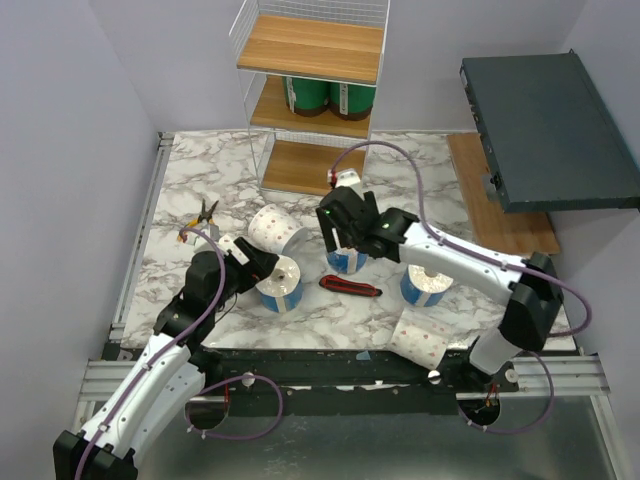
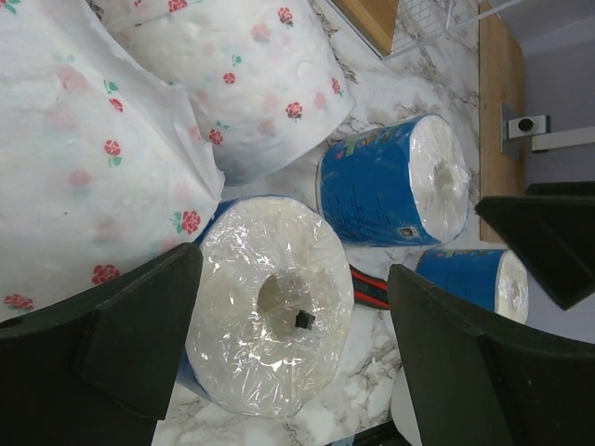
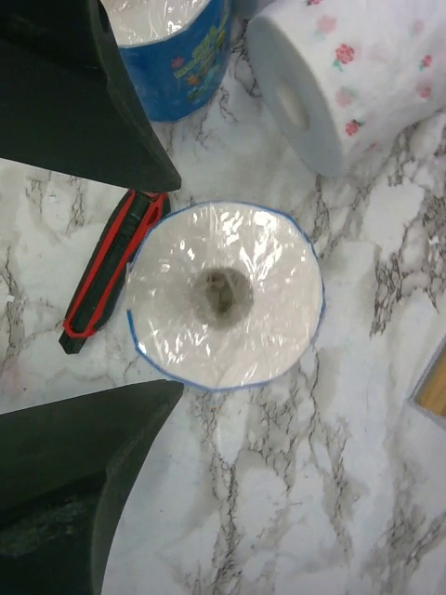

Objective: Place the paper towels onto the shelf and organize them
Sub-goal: Adjust the paper towel at the center of the board, then pick up the paper towel from the center of the board.

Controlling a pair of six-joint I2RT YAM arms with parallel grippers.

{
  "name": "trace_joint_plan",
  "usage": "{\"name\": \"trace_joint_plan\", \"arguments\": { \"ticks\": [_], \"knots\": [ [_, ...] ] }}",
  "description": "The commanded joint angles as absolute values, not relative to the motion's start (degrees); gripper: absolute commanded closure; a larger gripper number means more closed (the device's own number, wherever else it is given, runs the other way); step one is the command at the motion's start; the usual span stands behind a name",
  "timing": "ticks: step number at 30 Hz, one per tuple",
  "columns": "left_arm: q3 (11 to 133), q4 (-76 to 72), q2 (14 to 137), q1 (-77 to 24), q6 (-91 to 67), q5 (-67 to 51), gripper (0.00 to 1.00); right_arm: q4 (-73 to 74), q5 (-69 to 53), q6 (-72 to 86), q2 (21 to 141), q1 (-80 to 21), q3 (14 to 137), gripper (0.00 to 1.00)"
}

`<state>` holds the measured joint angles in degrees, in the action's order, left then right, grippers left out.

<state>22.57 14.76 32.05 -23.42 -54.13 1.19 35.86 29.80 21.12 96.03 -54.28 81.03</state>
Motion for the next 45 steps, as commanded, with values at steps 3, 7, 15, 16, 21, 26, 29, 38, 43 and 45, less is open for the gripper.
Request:
{"name": "trace_joint_plan", "arguments": {
  "ticks": [3,7,15,16,21,26,29,38,43,45],
  "knots": [
    [25.28,18.42,30.53,-23.37,-52.40,2.96,0.10,28.17,19.26,32.65,83.57,-41.14,70.42,0.15],
    [29.10,20.22,29.99,-23.12,-49.77,5.00,0.09,21.28,5.90,35.16,79.55,-33.76,63.59,0.16],
    [30.34,20.99,30.41,-23.03,-49.05,5.49,0.09,17.67,2.64,34.16,82.12,-33.64,61.88,0.20],
    [30.28,21.10,30.59,-23.03,-48.96,5.43,0.09,17.05,2.49,34.20,82.50,-33.62,61.72,0.20],
    [29.55,21.06,30.59,-23.03,-49.12,5.28,0.09,16.72,2.03,33.24,85.95,-33.62,62.22,0.26],
    [28.28,20.58,30.72,-23.03,-49.47,4.71,0.09,16.29,0.44,32.75,87.45,-33.65,61.36,0.30],
    [27.33,19.82,31.08,-23.03,-50.02,4.10,0.09,16.05,0.44,32.42,87.74,-33.59,60.50,0.30],
    [26.29,18.14,32.55,-23.03,-50.49,2.75,0.09,15.05,-4.02,31.29,89.33,-33.62,59.26,0.35],
    [25.03,17.33,32.56,-23.03,-51.04,1.98,0.09,15.20,-3.25,31.02,90.26,-33.65,58.78,0.39],
    [24.79,17.21,32.60,-23.03,-51.21,1.78,0.09,14.99,-2.61,30.98,90.35,-33.66,58.54,0.41]
  ]
}}
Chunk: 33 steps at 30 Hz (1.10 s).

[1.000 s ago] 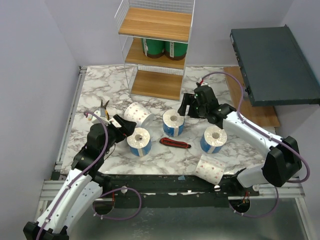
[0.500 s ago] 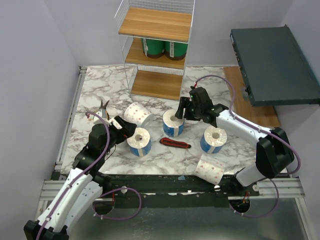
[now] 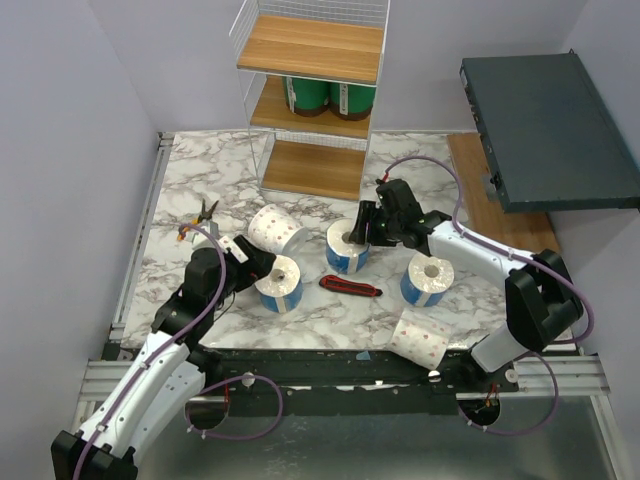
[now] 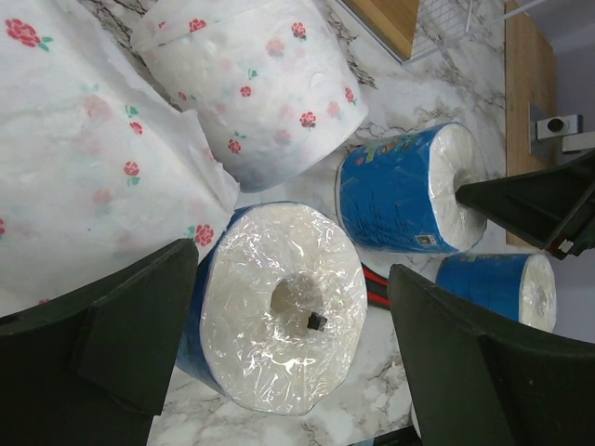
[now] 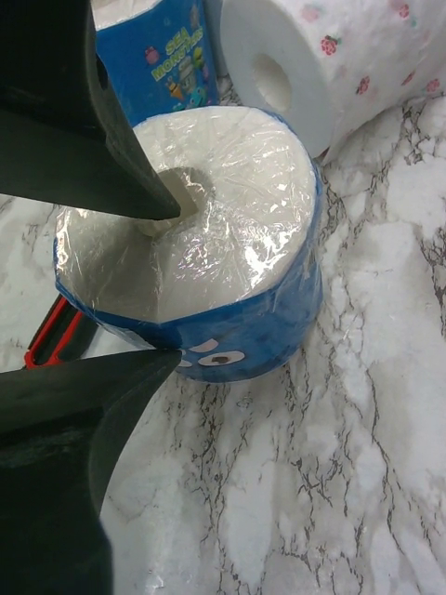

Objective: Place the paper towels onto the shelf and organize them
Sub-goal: Pick up the paper towel from the center of the board.

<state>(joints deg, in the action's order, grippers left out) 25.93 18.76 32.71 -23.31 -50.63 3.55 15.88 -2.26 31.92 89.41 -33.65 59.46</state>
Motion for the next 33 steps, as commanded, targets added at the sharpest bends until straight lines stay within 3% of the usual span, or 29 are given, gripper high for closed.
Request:
{"name": "trace_joint_plan", "arguments": {
  "ticks": [1,10,19,25,30,33],
  "knots": [
    [24.65,17.05,32.59,-23.03,-51.26,1.67,0.09,14.94,-2.39,31.02,90.52,-33.64,58.53,0.42],
    [24.18,16.99,32.06,-23.03,-51.36,1.32,0.09,15.02,-2.11,33.32,89.47,-33.66,59.01,0.61],
    [23.64,16.63,31.64,-23.03,-51.63,1.10,0.09,14.33,2.26,40.99,84.64,-33.61,62.07,0.69],
    [23.28,16.35,31.02,-23.03,-51.90,0.47,0.09,12.54,4.62,50.01,87.95,-33.66,65.87,0.71],
    [22.94,16.26,29.96,-23.03,-52.27,0.09,0.09,9.80,10.00,58.11,91.51,-33.66,68.00,0.88],
    [23.10,16.35,29.56,-23.03,-52.23,0.05,0.09,8.16,12.24,62.19,93.51,-33.66,69.26,0.89]
  ]
}}
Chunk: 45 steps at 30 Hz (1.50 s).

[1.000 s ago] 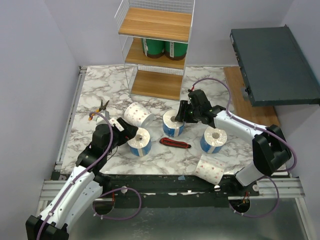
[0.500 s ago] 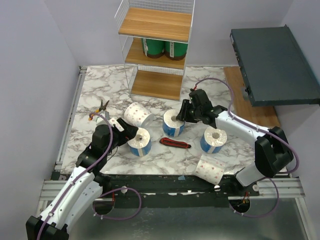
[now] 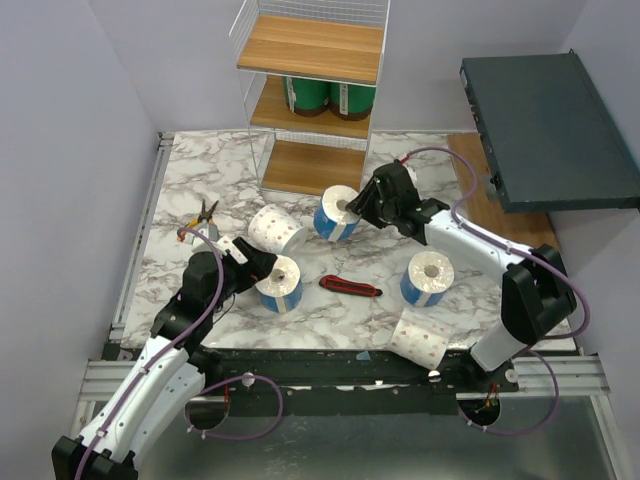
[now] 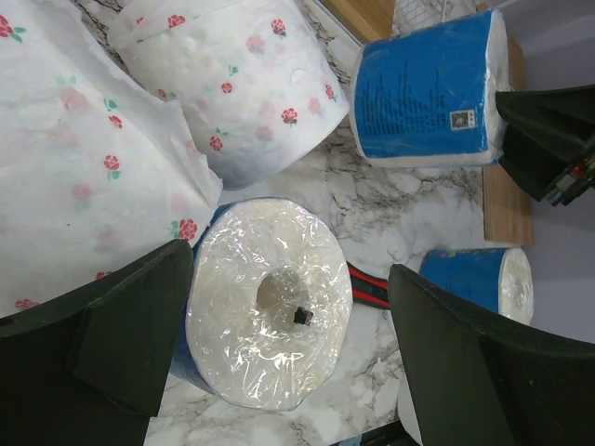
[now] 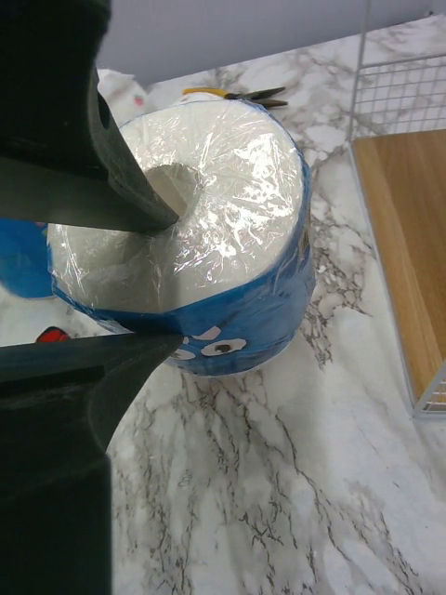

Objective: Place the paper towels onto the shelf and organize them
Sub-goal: Pick up the paper towel from the center of the board, then place the paper towel on the shelf.

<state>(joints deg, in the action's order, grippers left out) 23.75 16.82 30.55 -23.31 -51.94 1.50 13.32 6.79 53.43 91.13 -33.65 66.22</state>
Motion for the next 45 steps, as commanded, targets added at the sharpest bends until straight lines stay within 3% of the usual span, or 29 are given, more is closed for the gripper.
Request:
{"name": "trace_joint_plan", "arguments": {
  "ticks": [1,39,45],
  "knots": [
    [23.11,16.39,29.56,-23.03,-52.27,0.02,0.09,7.77,13.02,63.40,94.19,-33.66,69.83,0.90],
    [23.15,14.46,31.15,-23.03,-51.61,-2.90,0.09,-1.05,29.24,78.17,111.91,-33.65,81.44,0.91],
    [23.29,15.21,30.52,-23.03,-51.64,-2.67,0.09,-1.75,29.67,78.80,113.09,-33.66,82.42,0.84]
  ]
}}
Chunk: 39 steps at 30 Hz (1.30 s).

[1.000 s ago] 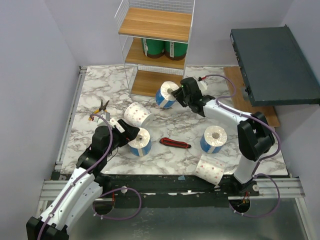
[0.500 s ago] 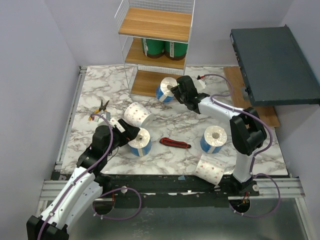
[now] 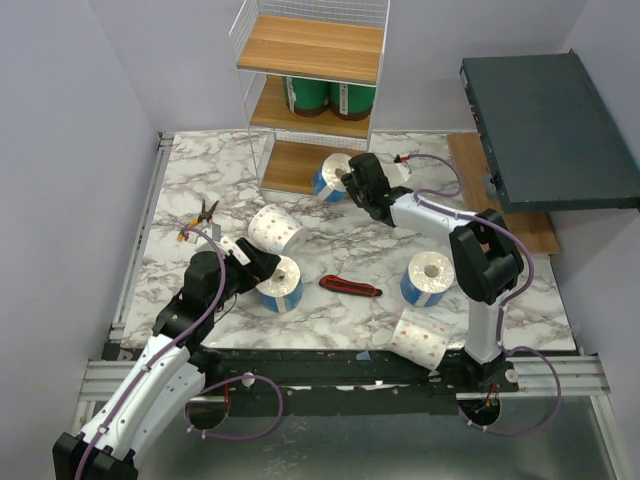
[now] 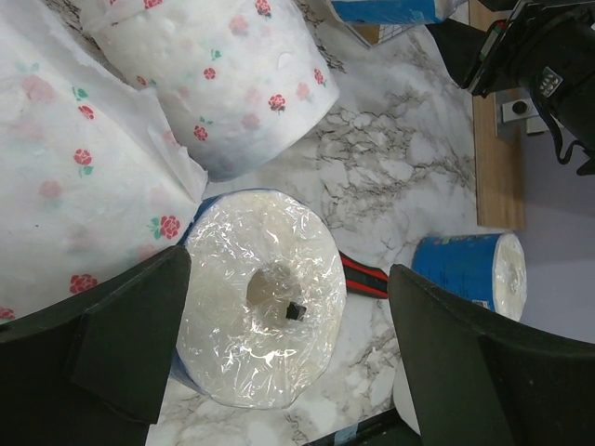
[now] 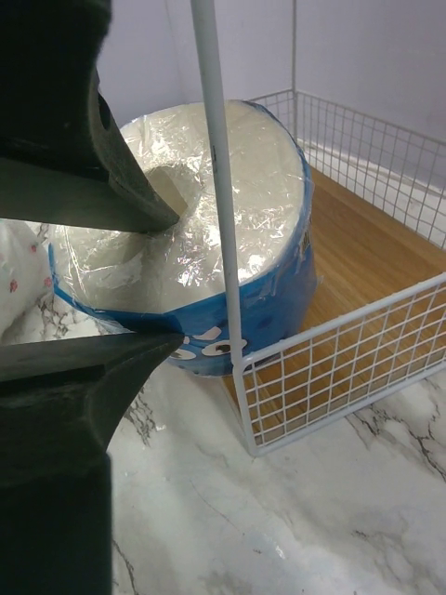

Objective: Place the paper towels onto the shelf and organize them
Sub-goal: Place the paper towel on the shelf.

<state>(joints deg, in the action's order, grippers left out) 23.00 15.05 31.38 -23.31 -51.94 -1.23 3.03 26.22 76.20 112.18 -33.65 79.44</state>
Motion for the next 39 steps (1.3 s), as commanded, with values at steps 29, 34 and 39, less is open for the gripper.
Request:
{"name": "trace_joint_plan", "arguments": {
  "ticks": [29,34,39],
  "knots": [
    [28.66,16.10,33.12,-23.03,-51.24,-2.27,0.09,-2.02,18.65,71.09,107.55,-33.59,79.28,0.28],
    [32.23,15.66,36.08,-23.03,-50.66,-2.16,0.09,-3.69,11.73,65.48,103.06,-32.80,75.37,0.27],
    [36.98,14.38,42.33,-23.08,-51.80,-4.19,0.10,-7.47,3.97,57.27,95.39,-32.07,67.89,0.28]
  ]
}}
